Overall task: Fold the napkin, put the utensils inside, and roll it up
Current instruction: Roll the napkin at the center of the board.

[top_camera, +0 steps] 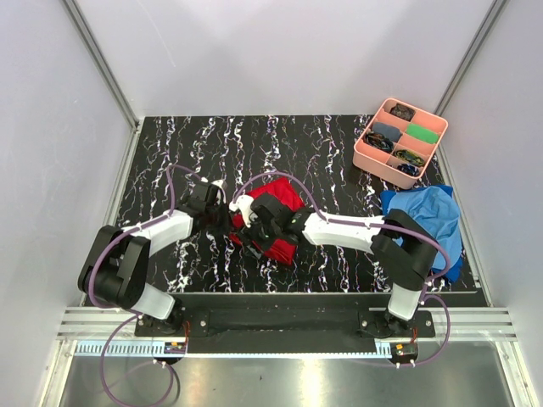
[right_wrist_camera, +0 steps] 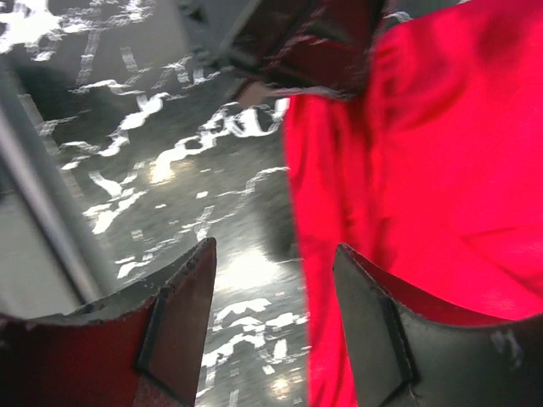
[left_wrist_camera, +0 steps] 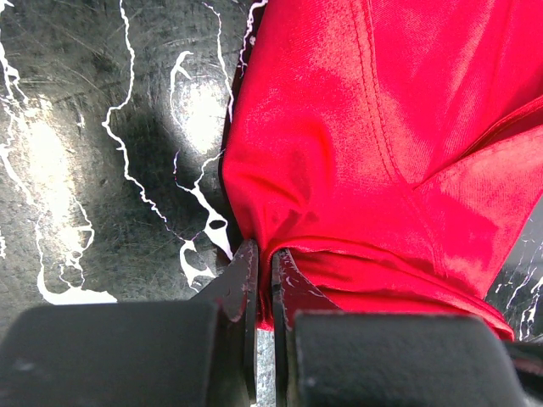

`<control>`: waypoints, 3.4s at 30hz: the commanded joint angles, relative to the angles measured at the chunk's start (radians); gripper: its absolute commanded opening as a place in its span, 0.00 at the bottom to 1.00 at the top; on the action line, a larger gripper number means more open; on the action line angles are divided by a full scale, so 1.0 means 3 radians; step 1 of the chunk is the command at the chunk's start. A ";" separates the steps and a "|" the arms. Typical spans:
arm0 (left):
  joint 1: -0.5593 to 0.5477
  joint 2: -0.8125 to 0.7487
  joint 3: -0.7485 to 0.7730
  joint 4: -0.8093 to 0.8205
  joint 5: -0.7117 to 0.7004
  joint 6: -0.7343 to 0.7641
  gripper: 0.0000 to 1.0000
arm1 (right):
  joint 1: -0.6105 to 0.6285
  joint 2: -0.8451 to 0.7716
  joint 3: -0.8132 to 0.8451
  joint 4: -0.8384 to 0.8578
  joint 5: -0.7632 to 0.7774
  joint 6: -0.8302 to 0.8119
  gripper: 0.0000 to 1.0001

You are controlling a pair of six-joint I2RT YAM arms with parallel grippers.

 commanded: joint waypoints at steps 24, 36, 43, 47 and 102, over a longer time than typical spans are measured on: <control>0.0016 0.0064 0.0041 -0.0064 -0.0020 0.0041 0.00 | -0.0257 0.0439 0.0083 0.0347 -0.0024 -0.0335 0.27; 0.0016 -0.0038 -0.0010 0.0007 -0.0030 -0.0010 0.00 | -0.0421 0.0378 0.0032 0.0301 -0.0567 -0.0264 0.54; 0.0016 -0.0038 -0.0005 -0.0008 -0.0020 -0.0015 0.00 | -0.0421 0.0229 0.0021 0.0306 -0.0414 -0.0345 0.63; 0.0011 -0.0038 -0.0020 -0.0008 -0.0025 -0.0015 0.00 | -0.0421 0.0224 0.0062 0.0316 -0.0418 -0.0376 0.61; 0.0149 -0.0719 -0.0823 0.1224 0.0036 -0.0133 0.61 | -0.0923 0.1231 0.0461 -0.0159 -0.1538 -0.0156 0.00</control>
